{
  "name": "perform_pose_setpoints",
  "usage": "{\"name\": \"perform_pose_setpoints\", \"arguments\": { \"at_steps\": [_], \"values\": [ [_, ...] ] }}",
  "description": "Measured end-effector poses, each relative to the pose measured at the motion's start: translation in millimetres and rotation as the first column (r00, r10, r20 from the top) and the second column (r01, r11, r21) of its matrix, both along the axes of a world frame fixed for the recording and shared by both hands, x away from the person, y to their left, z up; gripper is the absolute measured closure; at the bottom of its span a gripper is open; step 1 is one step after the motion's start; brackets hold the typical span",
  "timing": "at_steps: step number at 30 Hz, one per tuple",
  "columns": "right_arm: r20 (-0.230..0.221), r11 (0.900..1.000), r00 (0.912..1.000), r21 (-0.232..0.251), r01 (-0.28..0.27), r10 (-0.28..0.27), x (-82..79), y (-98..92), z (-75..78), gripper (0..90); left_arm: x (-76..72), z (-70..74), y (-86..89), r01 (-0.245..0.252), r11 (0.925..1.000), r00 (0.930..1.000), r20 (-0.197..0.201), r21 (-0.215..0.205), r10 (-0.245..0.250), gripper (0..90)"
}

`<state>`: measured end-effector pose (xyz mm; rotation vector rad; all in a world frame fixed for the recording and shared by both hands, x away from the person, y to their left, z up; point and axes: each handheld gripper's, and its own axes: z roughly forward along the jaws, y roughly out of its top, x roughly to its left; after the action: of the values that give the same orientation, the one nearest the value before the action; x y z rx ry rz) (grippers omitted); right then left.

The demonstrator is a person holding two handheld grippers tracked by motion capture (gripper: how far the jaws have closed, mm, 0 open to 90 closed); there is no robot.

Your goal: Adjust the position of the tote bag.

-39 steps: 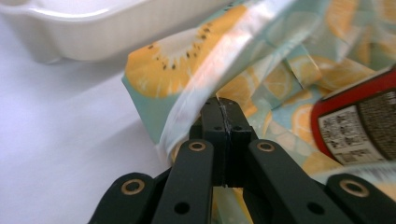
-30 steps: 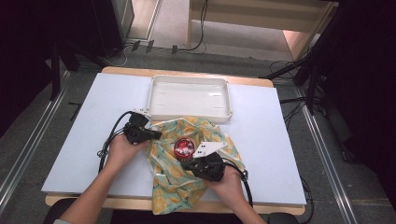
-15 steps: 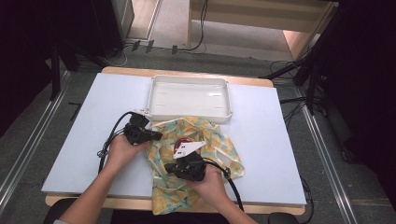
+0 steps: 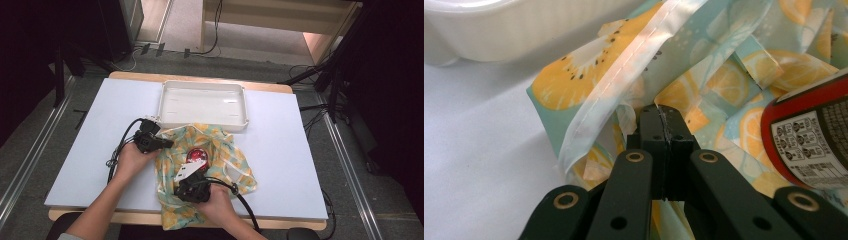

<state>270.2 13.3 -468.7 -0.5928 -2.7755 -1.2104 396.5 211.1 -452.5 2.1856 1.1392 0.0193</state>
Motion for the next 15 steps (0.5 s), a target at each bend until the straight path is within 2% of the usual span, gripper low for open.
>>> {"name": "perform_pose_setpoints", "arguments": {
  "at_steps": [2, 5, 7, 9, 11, 13, 15],
  "values": [
    [0.008, 1.000, 0.9999, -0.011, -0.009, 0.010, -1.1, 0.7, -2.1, 90.0, 1.5, 0.1, -0.2, 0.005, 0.9999, 1.0000, 0.006, 0.014, -0.005, 90.0],
    [0.001, 1.000, 0.9999, -0.007, -0.017, 0.017, -2.4, 1.2, -3.4, 90.0, 3.5, -0.4, -0.6, -0.009, 0.9999, 0.9999, 0.011, 0.011, 0.009, 90.0],
    [-0.006, 1.000, 0.9996, 0.001, -0.027, 0.027, -2.6, 1.6, -4.3, 90.0, 5.5, -3.0, -0.6, -0.014, 0.9999, 0.9999, 0.001, 0.002, 0.014, 90.0],
    [-0.010, 1.000, 0.9997, -0.008, -0.020, 0.020, -0.8, -0.2, -3.1, 90.0, 2.4, 1.4, -0.9, -0.001, 1.0000, 1.0000, 0.005, -0.007, 0.001, 88.8],
    [0.000, 1.000, 1.0000, -0.007, -0.007, 0.007, -0.5, -3.9, 0.3, 89.9, -3.4, 11.2, 0.0, 0.005, 0.9997, 0.9994, 0.034, -0.025, -0.005, 82.7],
    [0.001, 1.000, 0.9999, 0.014, 0.011, -0.011, 0.2, -9.8, 7.0, 85.1, -5.7, 14.4, 0.2, 0.004, 0.9993, 0.9992, 0.041, -0.038, -0.002, 73.2],
    [0.009, 0.999, 0.9997, 0.032, 0.024, -0.025, 1.8, -16.8, 13.5, 82.3, -13.2, 24.9, 2.1, 0.014, 0.9988, 0.9976, 0.069, -0.047, -0.011, 65.3]
  ]
}}
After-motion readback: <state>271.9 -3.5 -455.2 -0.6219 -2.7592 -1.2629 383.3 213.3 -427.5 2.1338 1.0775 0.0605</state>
